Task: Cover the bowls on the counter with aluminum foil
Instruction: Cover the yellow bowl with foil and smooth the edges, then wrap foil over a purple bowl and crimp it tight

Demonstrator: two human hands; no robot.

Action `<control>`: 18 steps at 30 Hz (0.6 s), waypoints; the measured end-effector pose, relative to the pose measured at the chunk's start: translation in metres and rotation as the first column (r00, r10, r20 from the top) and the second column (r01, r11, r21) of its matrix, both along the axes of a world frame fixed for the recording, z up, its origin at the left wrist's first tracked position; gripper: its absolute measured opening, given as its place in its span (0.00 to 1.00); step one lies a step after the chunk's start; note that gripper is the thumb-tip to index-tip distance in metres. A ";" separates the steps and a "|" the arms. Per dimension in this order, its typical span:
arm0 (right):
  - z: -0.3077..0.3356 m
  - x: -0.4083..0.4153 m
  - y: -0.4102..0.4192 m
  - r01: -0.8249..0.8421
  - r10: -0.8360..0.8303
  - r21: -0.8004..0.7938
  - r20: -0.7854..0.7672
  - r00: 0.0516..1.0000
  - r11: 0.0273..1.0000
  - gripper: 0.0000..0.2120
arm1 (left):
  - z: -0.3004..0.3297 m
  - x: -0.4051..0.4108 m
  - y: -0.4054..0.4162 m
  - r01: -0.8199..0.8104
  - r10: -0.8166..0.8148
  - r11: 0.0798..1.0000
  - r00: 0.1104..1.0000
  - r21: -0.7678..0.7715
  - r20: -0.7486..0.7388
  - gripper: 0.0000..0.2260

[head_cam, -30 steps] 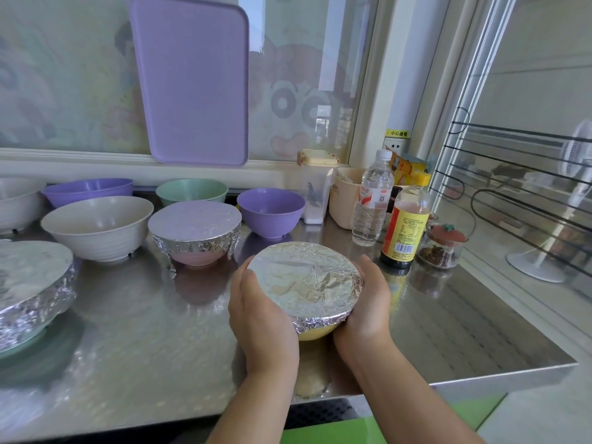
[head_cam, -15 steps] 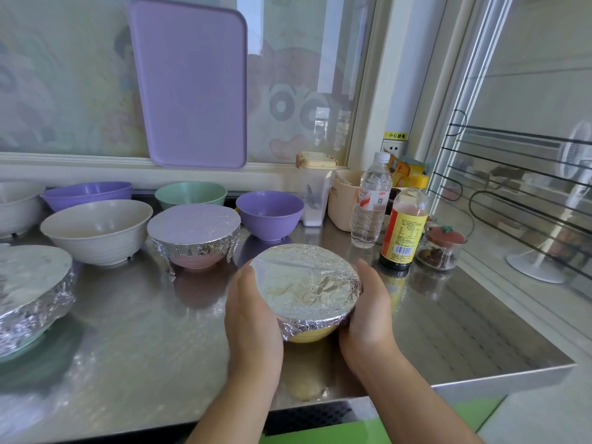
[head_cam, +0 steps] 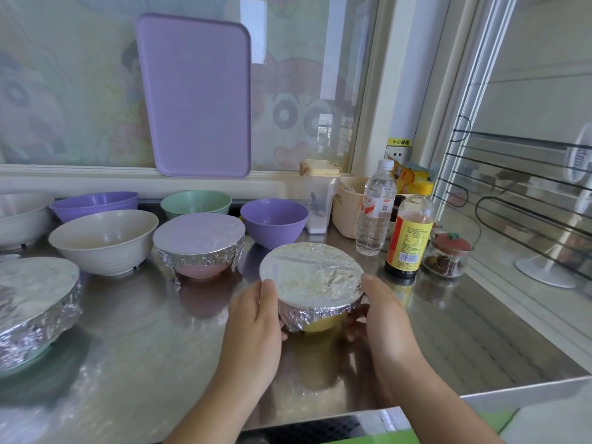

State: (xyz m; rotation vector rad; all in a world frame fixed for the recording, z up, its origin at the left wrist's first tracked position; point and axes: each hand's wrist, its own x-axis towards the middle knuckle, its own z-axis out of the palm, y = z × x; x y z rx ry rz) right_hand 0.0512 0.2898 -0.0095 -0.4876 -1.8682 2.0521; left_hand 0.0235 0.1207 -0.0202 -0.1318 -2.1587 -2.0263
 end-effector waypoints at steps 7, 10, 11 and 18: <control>0.006 -0.044 0.032 0.043 -0.044 0.030 0.039 0.998 0.999 0.17 | 0.005 -0.053 0.034 0.068 -0.073 0.996 0.991 0.049 0.110 0.13; 0.005 -0.063 0.044 0.051 -0.053 0.029 0.046 0.998 0.998 0.17 | 0.005 -0.072 0.044 0.072 -0.079 0.996 0.987 0.053 0.139 0.13; 0.006 -0.069 0.046 0.061 -0.062 0.031 0.050 0.997 0.998 0.17 | 0.006 -0.078 0.048 0.076 -0.083 0.996 0.986 0.055 0.143 0.13; 0.012 -0.086 0.060 0.074 -0.101 0.244 0.098 0.990 0.967 0.17 | 0.011 -0.104 0.050 0.072 -0.069 0.997 0.977 -0.008 0.200 0.15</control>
